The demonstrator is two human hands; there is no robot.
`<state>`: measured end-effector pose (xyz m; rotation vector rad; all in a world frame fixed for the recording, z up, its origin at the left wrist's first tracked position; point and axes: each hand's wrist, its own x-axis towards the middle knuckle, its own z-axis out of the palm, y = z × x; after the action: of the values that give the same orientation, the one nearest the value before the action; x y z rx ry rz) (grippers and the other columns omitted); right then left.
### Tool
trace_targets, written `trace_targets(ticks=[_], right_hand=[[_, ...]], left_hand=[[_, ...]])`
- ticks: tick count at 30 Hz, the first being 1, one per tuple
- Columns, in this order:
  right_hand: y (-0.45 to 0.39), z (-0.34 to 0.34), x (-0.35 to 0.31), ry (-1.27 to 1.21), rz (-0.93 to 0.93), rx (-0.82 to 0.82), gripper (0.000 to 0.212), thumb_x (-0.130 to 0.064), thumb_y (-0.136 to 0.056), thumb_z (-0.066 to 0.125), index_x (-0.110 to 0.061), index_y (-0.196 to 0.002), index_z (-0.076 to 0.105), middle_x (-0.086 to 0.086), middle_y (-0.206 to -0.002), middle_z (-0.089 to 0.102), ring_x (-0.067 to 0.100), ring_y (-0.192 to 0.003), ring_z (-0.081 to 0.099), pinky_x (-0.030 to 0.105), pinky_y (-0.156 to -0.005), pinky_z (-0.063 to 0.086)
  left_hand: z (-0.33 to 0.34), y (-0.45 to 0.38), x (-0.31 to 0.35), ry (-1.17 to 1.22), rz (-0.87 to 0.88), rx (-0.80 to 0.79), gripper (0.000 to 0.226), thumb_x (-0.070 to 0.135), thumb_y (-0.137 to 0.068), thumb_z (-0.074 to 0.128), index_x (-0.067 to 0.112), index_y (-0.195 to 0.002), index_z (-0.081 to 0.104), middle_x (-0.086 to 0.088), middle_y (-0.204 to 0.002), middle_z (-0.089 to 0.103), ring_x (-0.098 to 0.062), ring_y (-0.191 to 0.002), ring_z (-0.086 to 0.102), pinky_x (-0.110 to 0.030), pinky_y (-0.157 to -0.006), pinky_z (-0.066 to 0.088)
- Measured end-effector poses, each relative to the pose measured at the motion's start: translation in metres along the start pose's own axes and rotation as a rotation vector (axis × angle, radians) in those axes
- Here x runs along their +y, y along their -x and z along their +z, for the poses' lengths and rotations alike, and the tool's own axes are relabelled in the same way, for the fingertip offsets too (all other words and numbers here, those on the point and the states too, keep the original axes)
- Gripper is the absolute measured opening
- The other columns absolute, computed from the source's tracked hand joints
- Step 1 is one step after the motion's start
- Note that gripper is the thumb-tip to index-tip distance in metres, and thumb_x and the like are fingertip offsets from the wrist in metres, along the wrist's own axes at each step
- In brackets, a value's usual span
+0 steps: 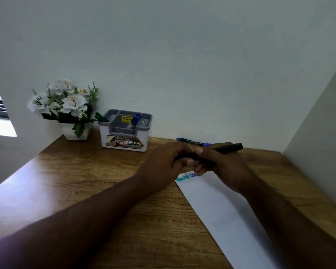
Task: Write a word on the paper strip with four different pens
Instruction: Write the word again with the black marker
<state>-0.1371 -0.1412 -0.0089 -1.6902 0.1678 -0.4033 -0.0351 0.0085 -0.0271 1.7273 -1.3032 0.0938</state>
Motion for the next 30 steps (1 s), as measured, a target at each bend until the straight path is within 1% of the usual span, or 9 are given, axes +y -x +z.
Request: trace_targets(ticks=[3,5,7,10,16,19,22,26,30], right_hand=[[0.0,-0.013,-0.004,-0.126,-0.038,0.01,0.024,-0.014,-0.081,0.06,0.007,-0.085,0.072,0.024,-0.07,0.07,0.027,-0.058,0.069,0.03,-0.053,0.056],[0.0,-0.036,-0.011,-0.363,-0.087,0.174,0.025,-0.009,-0.084,0.052,0.001,-0.076,0.073,0.016,-0.062,0.071,0.019,-0.051,0.067,0.024,-0.05,0.054],[0.003,-0.063,-0.016,-0.45,-0.144,0.321,0.027,-0.012,-0.091,0.046,-0.003,-0.081,0.069,0.008,-0.061,0.07,0.012,-0.051,0.064,0.019,-0.05,0.052],[-0.003,-0.075,-0.001,-0.376,-0.09,0.382,0.019,-0.012,-0.093,0.049,-0.004,-0.087,0.066,0.006,-0.056,0.064,0.011,-0.046,0.056,0.018,-0.044,0.045],[-0.019,-0.058,0.026,-0.138,0.03,0.328,0.018,-0.002,-0.086,0.06,-0.001,-0.069,0.064,0.003,-0.048,0.05,0.012,-0.041,0.035,0.022,-0.04,0.026],[-0.014,-0.052,0.036,0.036,0.051,0.331,0.021,-0.01,-0.087,0.063,-0.001,-0.069,0.07,0.013,-0.055,0.058,0.018,-0.042,0.042,0.025,-0.039,0.03],[-0.01,-0.05,0.041,0.075,0.032,0.307,0.024,-0.011,-0.089,0.063,0.009,-0.077,0.071,0.019,-0.061,0.064,0.023,-0.043,0.053,0.028,-0.041,0.045],[-0.008,-0.048,0.04,0.143,0.042,0.271,0.024,-0.009,-0.09,0.062,0.011,-0.08,0.069,0.019,-0.061,0.065,0.021,-0.044,0.058,0.029,-0.044,0.052],[-0.009,-0.046,0.041,0.193,0.044,0.265,0.022,-0.008,-0.09,0.062,0.006,-0.075,0.071,0.012,-0.056,0.066,0.018,-0.043,0.058,0.027,-0.043,0.052]], left_hand=[[-0.017,-0.005,-0.004,0.238,-0.219,-0.158,0.012,0.021,-0.086,0.067,0.012,-0.093,0.069,-0.003,-0.079,0.071,-0.013,-0.066,0.064,-0.024,-0.058,0.053],[-0.032,-0.005,-0.02,0.287,-0.336,-0.224,0.014,0.022,-0.086,0.066,0.009,-0.09,0.07,-0.016,-0.081,0.07,-0.025,-0.063,0.063,-0.035,-0.059,0.055],[-0.037,-0.002,-0.029,0.285,-0.37,-0.201,0.009,0.023,-0.087,0.064,0.018,-0.09,0.071,-0.008,-0.087,0.071,-0.015,-0.068,0.064,-0.031,-0.063,0.055],[-0.021,-0.002,-0.023,0.133,-0.288,-0.242,0.014,0.034,-0.093,0.054,0.028,-0.1,0.064,0.011,-0.098,0.067,0.002,-0.084,0.06,-0.018,-0.073,0.048],[0.002,0.002,-0.019,0.006,-0.148,-0.509,0.01,0.039,-0.096,0.043,0.037,-0.1,0.052,0.02,-0.108,0.056,0.001,-0.1,0.053,-0.024,-0.085,0.046],[0.004,0.003,-0.021,-0.042,-0.102,-0.569,0.006,0.039,-0.096,0.043,0.043,-0.097,0.048,0.017,-0.118,0.056,0.001,-0.105,0.051,-0.027,-0.089,0.046],[0.004,0.001,-0.02,-0.07,-0.095,-0.595,0.013,0.037,-0.096,0.045,0.047,-0.088,0.045,0.01,-0.124,0.058,-0.006,-0.111,0.053,-0.035,-0.092,0.047],[0.004,0.0,-0.019,-0.101,-0.09,-0.599,0.014,0.035,-0.096,0.046,0.045,-0.086,0.044,0.011,-0.118,0.059,-0.005,-0.104,0.054,-0.03,-0.087,0.048],[0.005,-0.001,-0.02,-0.114,-0.097,-0.59,0.012,0.036,-0.095,0.047,0.044,-0.087,0.045,0.024,-0.092,0.054,0.008,-0.082,0.05,-0.017,-0.066,0.036]])
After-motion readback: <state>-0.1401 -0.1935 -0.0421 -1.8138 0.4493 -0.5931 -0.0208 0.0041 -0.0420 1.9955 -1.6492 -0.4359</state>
